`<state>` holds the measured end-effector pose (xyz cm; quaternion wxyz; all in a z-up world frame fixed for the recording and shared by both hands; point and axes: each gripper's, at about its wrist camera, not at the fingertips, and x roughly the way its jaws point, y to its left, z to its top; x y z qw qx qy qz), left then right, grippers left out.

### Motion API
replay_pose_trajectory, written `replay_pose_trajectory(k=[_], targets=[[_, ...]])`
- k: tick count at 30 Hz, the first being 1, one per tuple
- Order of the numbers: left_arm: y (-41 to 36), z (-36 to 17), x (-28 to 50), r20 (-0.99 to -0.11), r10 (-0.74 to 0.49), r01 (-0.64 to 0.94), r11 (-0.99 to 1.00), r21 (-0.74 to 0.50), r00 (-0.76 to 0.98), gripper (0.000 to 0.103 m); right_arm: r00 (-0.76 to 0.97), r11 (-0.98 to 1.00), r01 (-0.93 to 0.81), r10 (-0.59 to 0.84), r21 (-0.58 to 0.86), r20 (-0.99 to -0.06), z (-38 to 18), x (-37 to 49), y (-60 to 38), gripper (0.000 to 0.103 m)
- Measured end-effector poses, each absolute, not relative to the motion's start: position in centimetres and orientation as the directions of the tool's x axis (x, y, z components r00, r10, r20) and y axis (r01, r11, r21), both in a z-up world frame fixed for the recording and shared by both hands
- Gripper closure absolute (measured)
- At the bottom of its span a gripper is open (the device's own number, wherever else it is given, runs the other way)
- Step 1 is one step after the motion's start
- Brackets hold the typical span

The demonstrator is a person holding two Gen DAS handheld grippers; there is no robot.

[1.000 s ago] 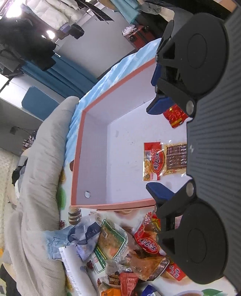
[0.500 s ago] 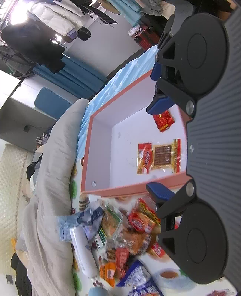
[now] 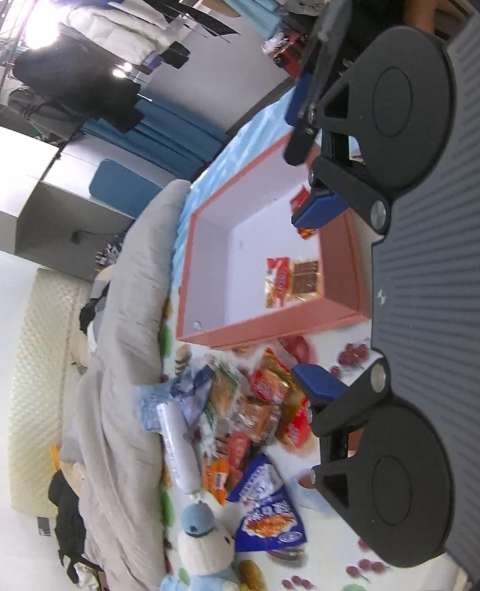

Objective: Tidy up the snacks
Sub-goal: 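Withdraw both tools from the box back toward the snack pile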

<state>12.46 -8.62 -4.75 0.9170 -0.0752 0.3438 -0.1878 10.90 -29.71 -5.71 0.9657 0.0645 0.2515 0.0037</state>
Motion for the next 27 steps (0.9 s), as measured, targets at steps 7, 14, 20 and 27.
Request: replay_pose_trajectory(k=[7,14,20,27], targets=[[-6.6,-5.3,11.0,-0.611,-0.357,0.241,0.933,-0.266,0.707,0.019,0.872,0.989,-0.012,0.081,0.145,-0.483,-6.2,9.5,-28.1,0.033],[-4.6,-5.6,9.3,-0.617,-0.317,0.196,0.946,-0.256,0.72,0.019,0.861,0.986,-0.059,0.13,0.158,-0.491,-6.9,8.4,-26.3,0.033],[-2.9,-5.7,8.2,-0.628,-0.273,0.145,0.958,-0.248,0.728,0.019,0.843,0.979,-0.12,0.188,0.166,-0.504,-7.6,7.6,-23.9,0.033],[-0.8,-5.5,6.6,-0.641,-0.235,0.09,0.964,-0.251,0.73,0.019,0.812,0.964,-0.201,0.263,0.173,-0.521,-8.7,6.5,-20.9,0.033]])
